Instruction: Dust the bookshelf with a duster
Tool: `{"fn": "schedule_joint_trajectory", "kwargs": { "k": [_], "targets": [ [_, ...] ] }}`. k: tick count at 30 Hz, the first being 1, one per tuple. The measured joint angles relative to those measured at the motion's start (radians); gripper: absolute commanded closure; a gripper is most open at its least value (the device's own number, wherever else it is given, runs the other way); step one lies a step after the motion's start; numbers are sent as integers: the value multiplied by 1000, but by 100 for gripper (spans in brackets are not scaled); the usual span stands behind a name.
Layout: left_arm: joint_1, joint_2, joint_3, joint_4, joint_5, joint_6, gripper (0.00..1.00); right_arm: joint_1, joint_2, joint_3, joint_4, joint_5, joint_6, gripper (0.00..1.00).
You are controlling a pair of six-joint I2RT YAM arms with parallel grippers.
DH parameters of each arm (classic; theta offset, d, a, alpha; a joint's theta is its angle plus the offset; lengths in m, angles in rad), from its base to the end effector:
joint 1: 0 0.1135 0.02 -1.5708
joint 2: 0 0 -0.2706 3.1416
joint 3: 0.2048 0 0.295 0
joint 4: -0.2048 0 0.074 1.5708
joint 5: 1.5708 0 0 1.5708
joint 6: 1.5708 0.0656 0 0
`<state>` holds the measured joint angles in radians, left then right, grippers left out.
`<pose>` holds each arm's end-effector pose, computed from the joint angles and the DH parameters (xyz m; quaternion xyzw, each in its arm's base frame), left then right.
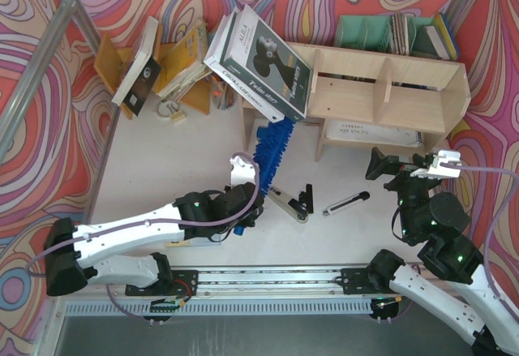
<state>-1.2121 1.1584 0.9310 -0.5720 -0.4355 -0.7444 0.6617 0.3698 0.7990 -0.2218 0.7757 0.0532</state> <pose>0.1311 -0.2707 0.2591 0.1306 0.8989 -0.1929 0.3712 0.1257 0.0397 0.4109 0.1054 0.6445 0.0283 0.7568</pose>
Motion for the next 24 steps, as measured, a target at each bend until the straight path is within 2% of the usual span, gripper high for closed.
{"fn": "schedule_joint_trajectory", "kwargs": {
  "k": [11,24],
  "targets": [
    [-44,183,83,117,37,26,100,0,1,0,0,-3,0,1],
    [-69,223,102,118,35,8,100,0,1,0,0,-3,0,1]
  ]
}}
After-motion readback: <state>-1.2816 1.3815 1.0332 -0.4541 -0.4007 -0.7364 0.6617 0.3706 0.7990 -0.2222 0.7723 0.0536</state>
